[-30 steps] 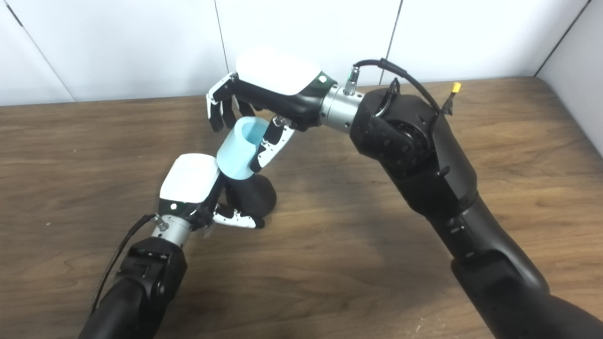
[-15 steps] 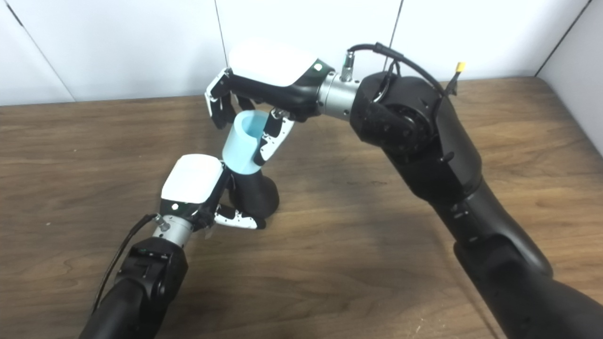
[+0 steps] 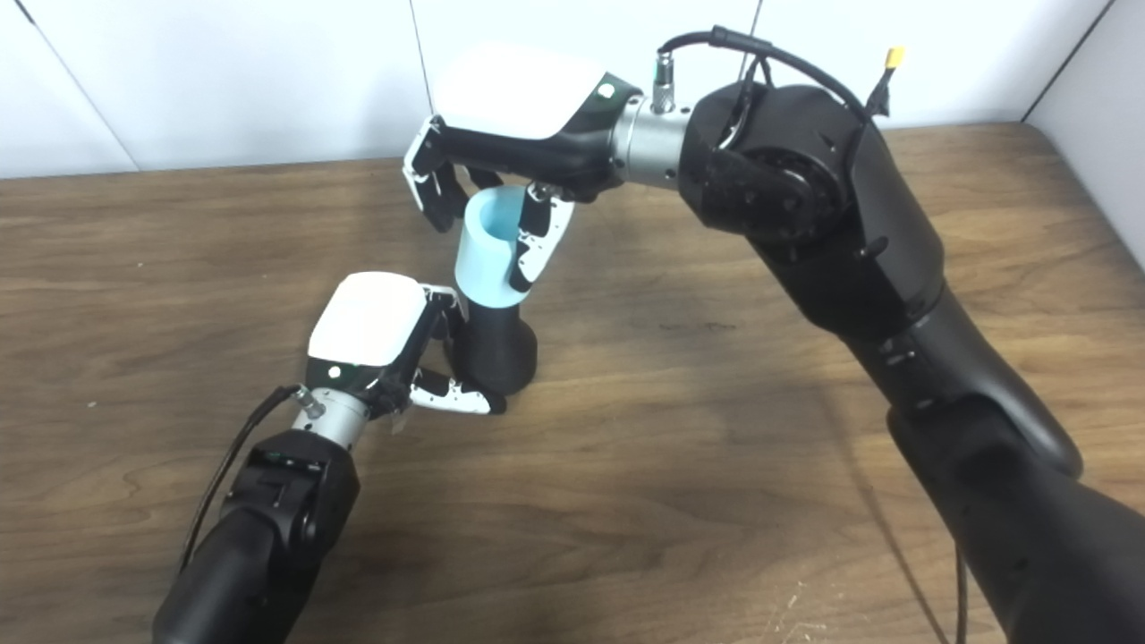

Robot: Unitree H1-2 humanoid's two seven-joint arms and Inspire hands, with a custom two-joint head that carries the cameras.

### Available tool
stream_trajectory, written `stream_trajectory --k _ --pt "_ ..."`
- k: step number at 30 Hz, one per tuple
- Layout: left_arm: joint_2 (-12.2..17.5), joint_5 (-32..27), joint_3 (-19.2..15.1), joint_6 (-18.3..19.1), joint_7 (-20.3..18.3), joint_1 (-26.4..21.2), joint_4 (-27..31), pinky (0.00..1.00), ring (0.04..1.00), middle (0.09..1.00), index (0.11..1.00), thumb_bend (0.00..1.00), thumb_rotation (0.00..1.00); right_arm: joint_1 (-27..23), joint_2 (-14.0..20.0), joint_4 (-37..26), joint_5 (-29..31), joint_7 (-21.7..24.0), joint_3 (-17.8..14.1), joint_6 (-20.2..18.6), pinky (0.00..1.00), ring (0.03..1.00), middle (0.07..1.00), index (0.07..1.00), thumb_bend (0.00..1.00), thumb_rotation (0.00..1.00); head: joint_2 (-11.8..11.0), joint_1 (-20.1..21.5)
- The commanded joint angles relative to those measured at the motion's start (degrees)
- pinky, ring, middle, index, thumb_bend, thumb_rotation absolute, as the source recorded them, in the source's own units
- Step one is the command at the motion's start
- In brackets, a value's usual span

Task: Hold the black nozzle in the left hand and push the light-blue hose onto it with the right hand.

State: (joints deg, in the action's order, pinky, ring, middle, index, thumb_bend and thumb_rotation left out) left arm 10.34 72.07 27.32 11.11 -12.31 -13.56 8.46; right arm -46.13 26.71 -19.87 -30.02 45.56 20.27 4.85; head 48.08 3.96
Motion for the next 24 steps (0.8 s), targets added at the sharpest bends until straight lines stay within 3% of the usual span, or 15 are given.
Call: stream_trajectory --k 1,8,24 --pt "-0.5 0.6 0.8 -0.8 -0.1 -0.5 0.7 0.47 0.539 0.517 0.468 0.52 0.00 -1.8 0.4 0.1 0.7 -0.4 -0.1 0.9 0.23 0.355 0.459 0.521 0.51 0.00 0.2 0.0" --pt "-0.7 0.5 0.7 -0.8 0.5 -0.6 0.5 0.47 0.533 0.515 0.469 0.52 0.00 -0.7 0.9 -0.2 0.3 0.8 0.9 0.0 0.33 0.372 0.501 0.521 0.51 0.00 0.2 0.1" --pt "-1.1 0.8 0.6 -0.3 -0.6 -0.6 1.1 0.47 0.538 0.513 0.471 0.52 0.00 0.9 0.9 -0.5 2.5 0.9 1.3 -0.5 0.27 0.394 0.512 0.545 0.49 0.00 0.8 0.1"
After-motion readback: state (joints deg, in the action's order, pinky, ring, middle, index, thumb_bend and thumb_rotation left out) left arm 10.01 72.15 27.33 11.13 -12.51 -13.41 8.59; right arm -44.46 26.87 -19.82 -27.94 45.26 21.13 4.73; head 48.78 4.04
